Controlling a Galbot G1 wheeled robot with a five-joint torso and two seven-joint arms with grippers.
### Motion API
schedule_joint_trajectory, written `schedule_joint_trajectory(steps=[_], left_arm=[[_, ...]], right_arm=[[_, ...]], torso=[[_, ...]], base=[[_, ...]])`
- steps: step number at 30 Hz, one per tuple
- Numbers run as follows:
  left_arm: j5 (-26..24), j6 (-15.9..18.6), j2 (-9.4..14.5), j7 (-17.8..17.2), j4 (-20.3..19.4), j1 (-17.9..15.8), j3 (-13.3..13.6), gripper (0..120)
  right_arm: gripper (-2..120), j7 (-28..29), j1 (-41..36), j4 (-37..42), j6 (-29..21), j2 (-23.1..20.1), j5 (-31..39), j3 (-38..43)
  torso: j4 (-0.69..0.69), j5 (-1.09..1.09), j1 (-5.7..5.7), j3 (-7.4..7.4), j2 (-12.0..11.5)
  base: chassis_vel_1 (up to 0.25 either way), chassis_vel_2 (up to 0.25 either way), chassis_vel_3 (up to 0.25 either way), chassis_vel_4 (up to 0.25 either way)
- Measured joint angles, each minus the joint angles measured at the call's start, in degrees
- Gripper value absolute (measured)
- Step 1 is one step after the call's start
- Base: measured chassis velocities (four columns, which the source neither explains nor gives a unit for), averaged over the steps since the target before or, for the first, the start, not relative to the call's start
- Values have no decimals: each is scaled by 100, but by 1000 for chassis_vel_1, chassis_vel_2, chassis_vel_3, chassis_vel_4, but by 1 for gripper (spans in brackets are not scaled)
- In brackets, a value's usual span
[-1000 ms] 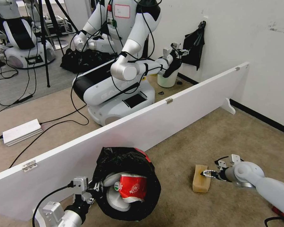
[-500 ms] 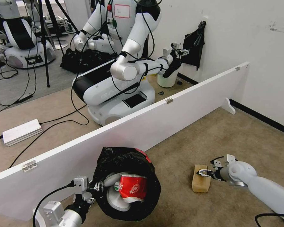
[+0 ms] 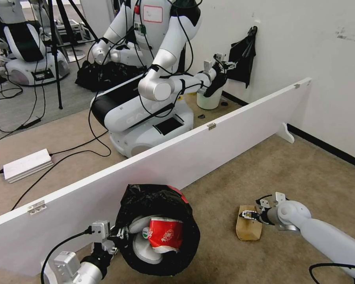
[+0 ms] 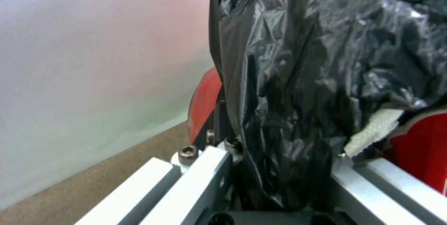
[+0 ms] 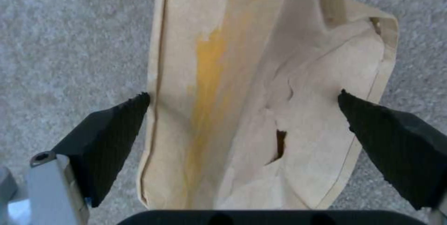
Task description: Pick up the trash bin, then pick up the garbage from the floor and place it into the trash bin.
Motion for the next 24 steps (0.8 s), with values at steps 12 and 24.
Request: schedule_joint_trajectory(steps=[12,24], left_arm=[[-32,0,18,0,28,-25,-9,0],[-44,8,21,2,34,-45,-16,0]], right_arm=[[74,-12,48,-138,-37,98,-72,-37],[30,-17,49,-74,-32,68,-56,-44]], torso=[[0,1,0,0,0],[1,1,0,0,0]], base=[[0,0,0,0],[0,0,0,0]])
